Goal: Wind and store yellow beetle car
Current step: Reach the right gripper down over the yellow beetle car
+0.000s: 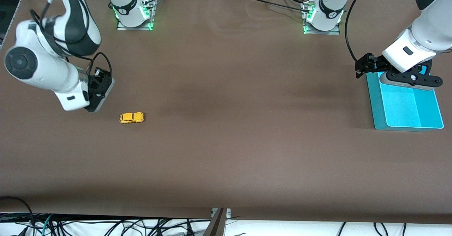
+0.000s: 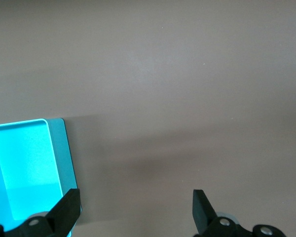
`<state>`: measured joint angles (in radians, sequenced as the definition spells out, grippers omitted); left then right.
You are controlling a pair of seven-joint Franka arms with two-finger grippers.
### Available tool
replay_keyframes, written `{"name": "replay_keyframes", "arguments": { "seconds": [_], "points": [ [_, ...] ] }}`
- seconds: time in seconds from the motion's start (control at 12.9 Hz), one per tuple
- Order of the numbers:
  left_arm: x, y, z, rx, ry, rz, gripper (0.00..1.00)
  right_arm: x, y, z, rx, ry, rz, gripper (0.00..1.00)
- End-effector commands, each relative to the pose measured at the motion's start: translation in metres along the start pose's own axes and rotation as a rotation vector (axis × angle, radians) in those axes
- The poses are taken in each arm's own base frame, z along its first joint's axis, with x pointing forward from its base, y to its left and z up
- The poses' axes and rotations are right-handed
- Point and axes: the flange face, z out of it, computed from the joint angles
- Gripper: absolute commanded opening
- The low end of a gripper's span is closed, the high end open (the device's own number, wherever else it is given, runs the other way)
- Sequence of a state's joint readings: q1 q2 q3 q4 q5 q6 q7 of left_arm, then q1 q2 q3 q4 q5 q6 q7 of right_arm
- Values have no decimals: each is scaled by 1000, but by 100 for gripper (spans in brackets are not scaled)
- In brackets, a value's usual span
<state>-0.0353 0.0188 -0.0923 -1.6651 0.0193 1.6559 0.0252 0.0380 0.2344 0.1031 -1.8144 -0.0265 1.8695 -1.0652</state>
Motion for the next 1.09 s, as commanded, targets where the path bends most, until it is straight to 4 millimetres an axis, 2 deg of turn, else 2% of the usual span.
{"name": "replay_keyframes", "arguments": {
  "seconds": [0.0,0.23,0.39,0.62,0.86,1.01],
  "points": [
    [2,-3,-6,22,-3,-1,100,-2,14,44,-45,15,-251,100],
    [3,2,-7,23,-1,6,100,-7,31,94,-81,40,-432,100],
    [3,5,-9,20,2,17,100,-5,38,119,-87,45,-465,100],
    [3,6,-9,20,3,18,100,0,44,142,-96,55,-470,99],
    [3,3,-9,20,3,14,100,-4,32,173,-111,63,-468,99],
    [3,4,-9,20,2,15,100,-4,30,179,-120,65,-468,98]
  ]
}}
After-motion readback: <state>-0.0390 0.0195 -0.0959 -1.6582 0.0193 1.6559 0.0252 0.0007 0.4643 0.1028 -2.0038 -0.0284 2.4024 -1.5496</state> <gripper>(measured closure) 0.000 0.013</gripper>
